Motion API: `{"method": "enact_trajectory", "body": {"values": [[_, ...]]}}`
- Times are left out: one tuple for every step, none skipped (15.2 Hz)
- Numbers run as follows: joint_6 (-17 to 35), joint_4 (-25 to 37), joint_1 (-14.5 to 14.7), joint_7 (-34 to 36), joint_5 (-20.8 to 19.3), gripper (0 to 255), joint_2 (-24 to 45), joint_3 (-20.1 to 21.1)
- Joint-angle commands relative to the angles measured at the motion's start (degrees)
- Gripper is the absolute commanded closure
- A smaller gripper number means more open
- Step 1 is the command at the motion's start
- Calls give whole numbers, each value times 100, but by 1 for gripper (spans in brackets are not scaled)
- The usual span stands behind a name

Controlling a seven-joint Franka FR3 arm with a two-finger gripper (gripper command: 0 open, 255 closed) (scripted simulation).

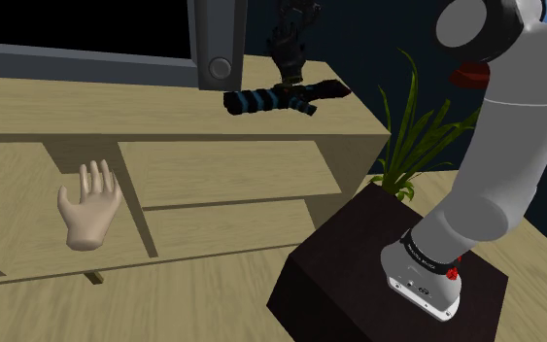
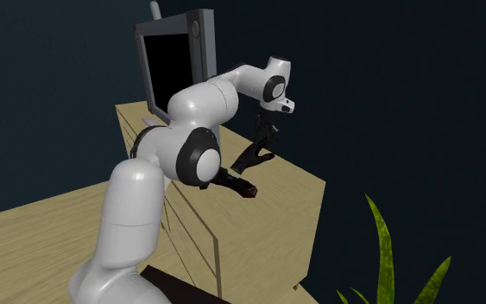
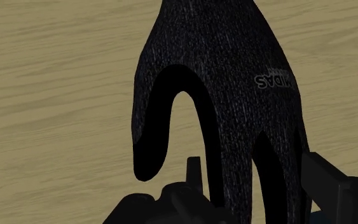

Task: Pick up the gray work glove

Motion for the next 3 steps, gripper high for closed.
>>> {"method": "enact_trajectory", "body": {"values": [[-207, 289, -15, 41, 6, 255, 75, 4], [-222, 311, -17, 43, 6, 255, 82, 4], [-221, 309, -17, 43, 6, 255, 81, 4]]}}
